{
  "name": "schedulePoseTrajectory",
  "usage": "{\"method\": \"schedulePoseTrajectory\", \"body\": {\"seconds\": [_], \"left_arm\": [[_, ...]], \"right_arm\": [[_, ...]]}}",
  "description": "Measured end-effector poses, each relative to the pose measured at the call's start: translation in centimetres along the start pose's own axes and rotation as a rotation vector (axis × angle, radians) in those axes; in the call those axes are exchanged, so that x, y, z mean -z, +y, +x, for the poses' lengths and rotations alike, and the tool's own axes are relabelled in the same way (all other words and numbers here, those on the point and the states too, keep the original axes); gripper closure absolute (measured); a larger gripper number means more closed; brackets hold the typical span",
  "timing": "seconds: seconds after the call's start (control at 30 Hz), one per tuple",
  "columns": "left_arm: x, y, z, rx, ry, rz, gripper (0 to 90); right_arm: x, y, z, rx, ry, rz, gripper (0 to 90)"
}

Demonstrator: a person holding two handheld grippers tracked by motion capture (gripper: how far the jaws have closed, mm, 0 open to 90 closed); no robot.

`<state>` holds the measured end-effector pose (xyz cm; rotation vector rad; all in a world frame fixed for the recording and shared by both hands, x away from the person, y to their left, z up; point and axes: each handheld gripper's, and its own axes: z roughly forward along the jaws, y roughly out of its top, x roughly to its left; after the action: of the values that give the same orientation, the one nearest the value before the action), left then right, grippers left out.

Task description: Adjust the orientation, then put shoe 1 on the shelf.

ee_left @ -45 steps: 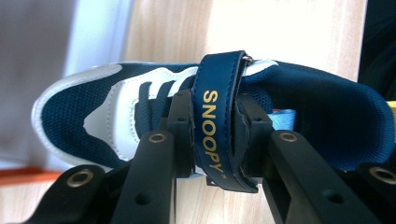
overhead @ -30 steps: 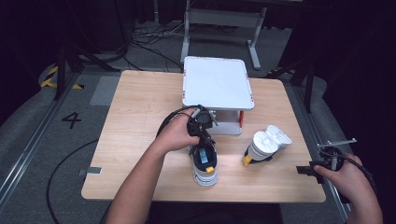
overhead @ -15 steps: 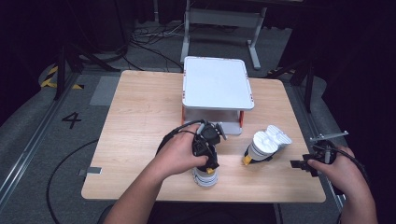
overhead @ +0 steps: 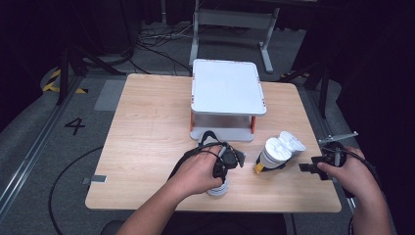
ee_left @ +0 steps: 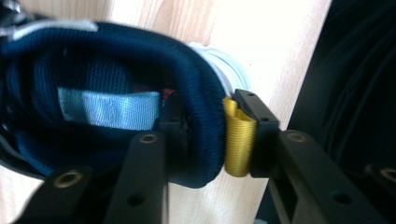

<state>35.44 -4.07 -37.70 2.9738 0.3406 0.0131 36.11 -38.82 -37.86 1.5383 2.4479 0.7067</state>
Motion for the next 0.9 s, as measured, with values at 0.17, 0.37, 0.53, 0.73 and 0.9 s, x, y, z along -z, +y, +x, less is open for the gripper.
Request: {"method": "schedulePoseTrajectory", "body": {"seconds": [0.17, 0.37, 0.53, 0.73, 0.9], "left_arm": [[0.9, -0.1, -0.1, -0.027, 0.045, -0.011, 70.0], [3.6, -0.9, 0.9, -0.105, 0.126, -0.116, 70.4], [3.7, -1.3, 3.2, -0.149, 0.129, -0.17, 70.5], [2.6, -0.8, 5.9, -0.16, 0.132, -0.171, 70.4], [1.7, -0.4, 8.1, -0.17, 0.17, -0.164, 70.2]], "right_arm": [[0.3, -0.1, 0.0, -0.003, -0.006, -0.01, 33.1], [0.2, -0.4, -0.1, -0.013, -0.01, -0.003, 33.1], [0.1, -0.8, -0.2, -0.021, -0.016, 0.008, 33.0], [0.3, -1.6, -0.3, -0.043, -0.032, 0.019, 33.1], [0.1, -2.3, -0.3, -0.052, -0.021, 0.029, 32.8]]}}
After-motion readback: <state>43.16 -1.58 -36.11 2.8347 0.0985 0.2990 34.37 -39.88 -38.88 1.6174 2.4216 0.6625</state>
